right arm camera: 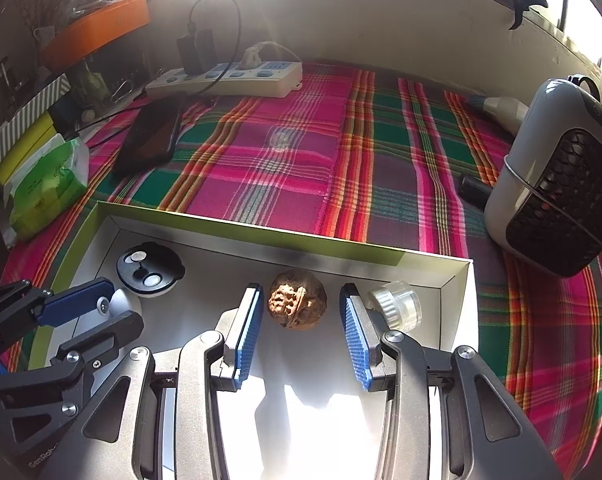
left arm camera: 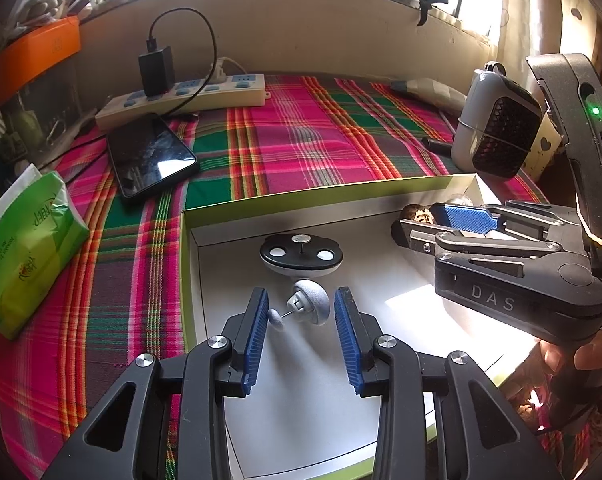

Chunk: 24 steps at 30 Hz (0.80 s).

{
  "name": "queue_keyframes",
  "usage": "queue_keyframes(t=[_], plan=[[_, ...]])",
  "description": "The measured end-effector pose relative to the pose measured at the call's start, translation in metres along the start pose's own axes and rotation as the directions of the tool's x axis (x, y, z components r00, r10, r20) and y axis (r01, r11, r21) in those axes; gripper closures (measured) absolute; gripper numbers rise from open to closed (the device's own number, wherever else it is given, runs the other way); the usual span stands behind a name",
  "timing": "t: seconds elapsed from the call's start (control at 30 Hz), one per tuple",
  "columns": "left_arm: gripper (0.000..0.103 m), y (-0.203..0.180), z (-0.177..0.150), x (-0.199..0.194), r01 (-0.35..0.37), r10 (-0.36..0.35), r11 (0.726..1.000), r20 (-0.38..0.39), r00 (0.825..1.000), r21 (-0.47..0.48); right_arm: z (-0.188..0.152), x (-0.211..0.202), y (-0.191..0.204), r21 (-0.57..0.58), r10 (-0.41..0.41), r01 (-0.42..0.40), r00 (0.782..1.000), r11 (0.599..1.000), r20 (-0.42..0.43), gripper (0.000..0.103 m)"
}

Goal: Organize objects
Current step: 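Open the left gripper to set the knob down while the right gripper releases the walnut in the box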

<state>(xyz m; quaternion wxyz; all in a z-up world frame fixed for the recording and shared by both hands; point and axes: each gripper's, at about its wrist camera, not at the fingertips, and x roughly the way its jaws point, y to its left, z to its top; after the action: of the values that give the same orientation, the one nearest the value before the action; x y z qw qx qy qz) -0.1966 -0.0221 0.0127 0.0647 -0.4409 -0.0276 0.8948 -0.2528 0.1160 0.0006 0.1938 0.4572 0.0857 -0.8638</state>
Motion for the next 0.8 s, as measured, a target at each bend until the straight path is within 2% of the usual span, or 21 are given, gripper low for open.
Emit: queue_keyframes(t=[0.13,0.8], plan=[[0.069,0.0,-0.001,-0.001,0.002,-0.002,1.0,0.001,1.0,-0.002,0.0,-0.004,0.0,0.005,0.006,-0.006,1.0,1.0,0.014,0.053],[0.066,-0.001,-0.014,-0.023,0.002,-0.001,1.0,0.02,1.0,-0.027,-0.013,-0.035,0.007,0.025,0.011,-0.013,0.998,1.0,0.057,0.053]])
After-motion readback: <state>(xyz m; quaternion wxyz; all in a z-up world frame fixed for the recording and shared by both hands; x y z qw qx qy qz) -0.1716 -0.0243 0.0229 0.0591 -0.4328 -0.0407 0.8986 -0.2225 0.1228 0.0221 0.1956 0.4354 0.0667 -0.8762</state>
